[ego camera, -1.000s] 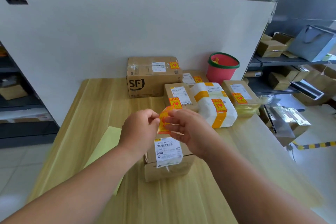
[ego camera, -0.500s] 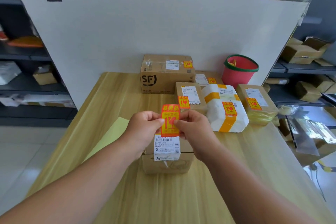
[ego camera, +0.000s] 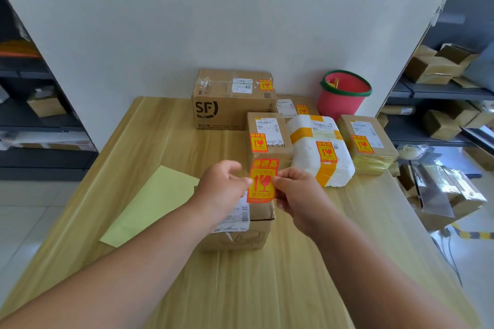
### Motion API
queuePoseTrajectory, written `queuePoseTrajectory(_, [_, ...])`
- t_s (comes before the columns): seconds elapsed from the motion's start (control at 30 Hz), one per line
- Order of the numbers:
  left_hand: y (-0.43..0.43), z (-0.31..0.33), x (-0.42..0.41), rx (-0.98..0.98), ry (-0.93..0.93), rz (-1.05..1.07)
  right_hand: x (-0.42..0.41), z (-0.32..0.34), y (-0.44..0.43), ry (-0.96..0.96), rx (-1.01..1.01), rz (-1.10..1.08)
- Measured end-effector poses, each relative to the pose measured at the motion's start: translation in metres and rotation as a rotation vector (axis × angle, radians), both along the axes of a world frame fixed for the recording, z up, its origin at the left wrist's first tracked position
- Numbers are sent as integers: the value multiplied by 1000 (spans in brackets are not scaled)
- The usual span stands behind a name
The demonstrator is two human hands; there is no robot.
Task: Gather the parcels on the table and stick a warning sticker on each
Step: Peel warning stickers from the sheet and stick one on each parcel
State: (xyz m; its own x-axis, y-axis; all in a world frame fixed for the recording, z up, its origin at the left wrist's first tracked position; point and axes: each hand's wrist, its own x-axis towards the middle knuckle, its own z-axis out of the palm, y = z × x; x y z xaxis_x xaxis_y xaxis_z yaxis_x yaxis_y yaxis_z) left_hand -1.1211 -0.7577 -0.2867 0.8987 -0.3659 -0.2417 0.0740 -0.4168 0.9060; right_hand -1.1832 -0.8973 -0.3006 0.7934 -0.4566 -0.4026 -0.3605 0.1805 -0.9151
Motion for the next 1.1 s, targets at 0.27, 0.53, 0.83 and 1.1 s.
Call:
queuePoseTrajectory(0.27, [10,-38,4,590,-416,-349,-5,-20,-20,155,22,38])
queuePoseTrajectory(0.53, [16,-54,8,677,-520,-449,-1,-33,-12,196,-45,58])
queuePoseTrajectory(0.83, [16,-57,7,678,-552,-447,4,-32,-10,228,-153,103])
queuePoseTrajectory(1.1, [17,-58,8,679,-538,-451,6,-38,-9,240,-191,85])
